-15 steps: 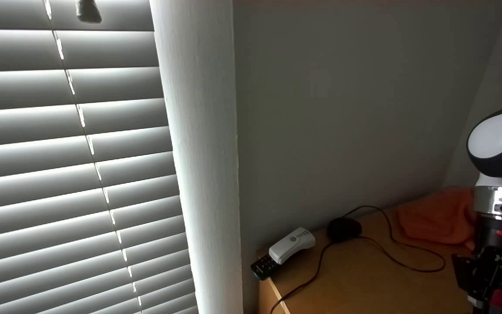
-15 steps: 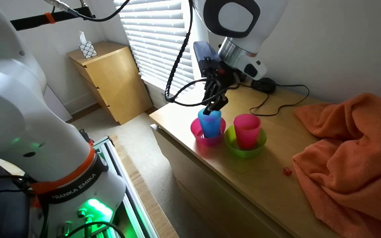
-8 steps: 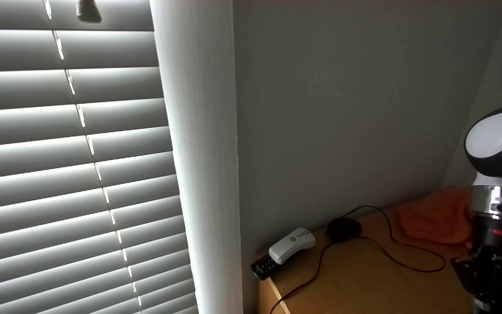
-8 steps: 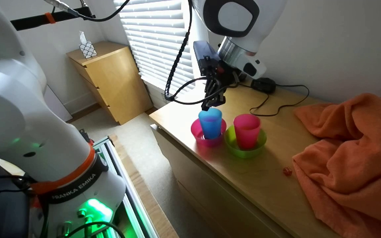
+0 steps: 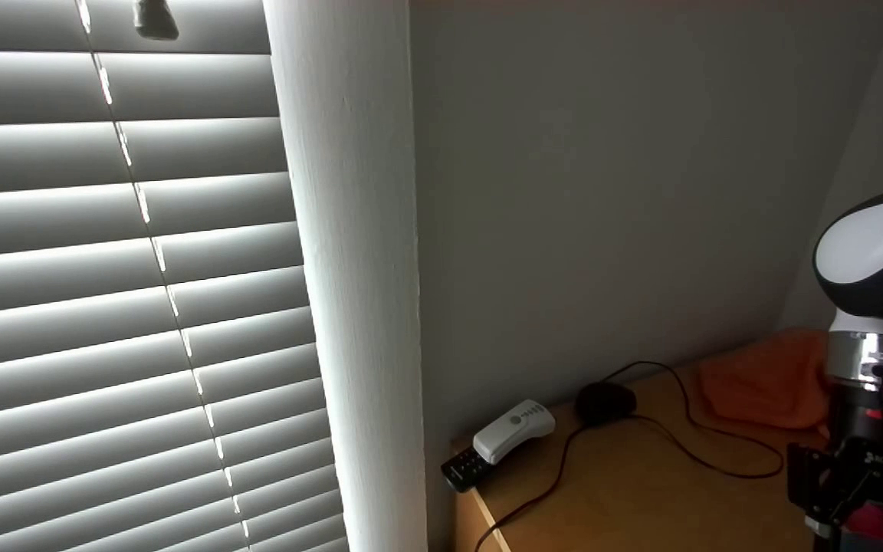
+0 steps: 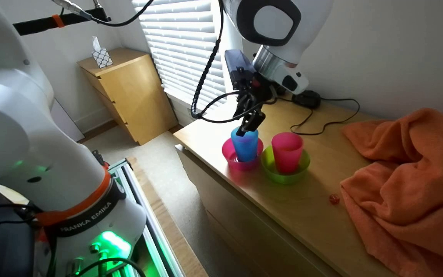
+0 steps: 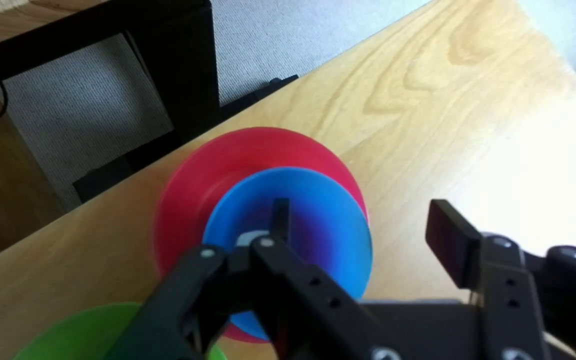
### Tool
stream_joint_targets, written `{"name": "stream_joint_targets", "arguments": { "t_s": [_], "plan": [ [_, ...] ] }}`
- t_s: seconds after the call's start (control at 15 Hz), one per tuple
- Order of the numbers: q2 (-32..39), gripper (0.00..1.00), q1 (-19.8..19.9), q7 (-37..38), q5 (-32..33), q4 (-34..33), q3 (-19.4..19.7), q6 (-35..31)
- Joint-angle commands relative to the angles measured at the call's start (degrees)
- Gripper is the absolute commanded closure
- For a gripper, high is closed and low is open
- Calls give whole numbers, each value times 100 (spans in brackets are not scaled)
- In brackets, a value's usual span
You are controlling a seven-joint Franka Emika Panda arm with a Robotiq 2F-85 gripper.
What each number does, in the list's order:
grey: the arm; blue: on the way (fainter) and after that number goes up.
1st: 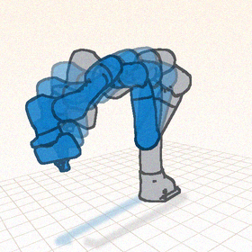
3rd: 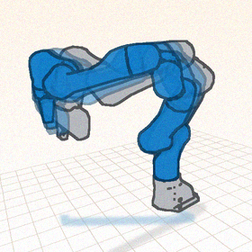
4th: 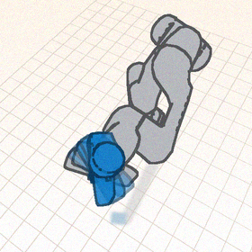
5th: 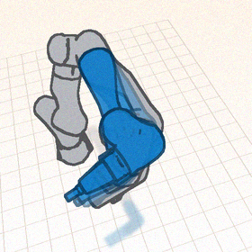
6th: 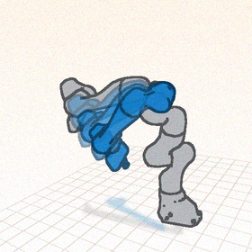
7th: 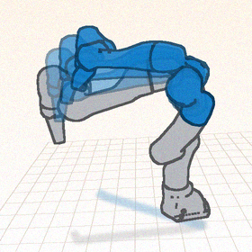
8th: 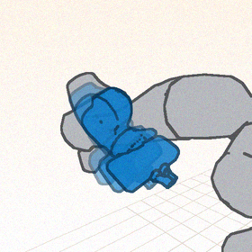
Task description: Swap the pink cup and blue cup's positions
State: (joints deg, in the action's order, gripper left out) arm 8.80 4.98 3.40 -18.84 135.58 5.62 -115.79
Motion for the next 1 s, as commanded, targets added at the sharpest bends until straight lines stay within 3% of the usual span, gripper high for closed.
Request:
{"name": "stream_joint_targets", "arguments": {
  "t_s": [0.0, 0.07, 0.47, 0.93],
  "plan": [
    [89, 50, 13, 100, 39, -17, -27, -42],
    [117, 50, 11, 115, 43, -23, -27, -37],
    [166, 97, 14, 70, 38, -47, -38, 65],
    [-519, 99, -80, 331, 539, -51, -51, 756]
  ]
}}
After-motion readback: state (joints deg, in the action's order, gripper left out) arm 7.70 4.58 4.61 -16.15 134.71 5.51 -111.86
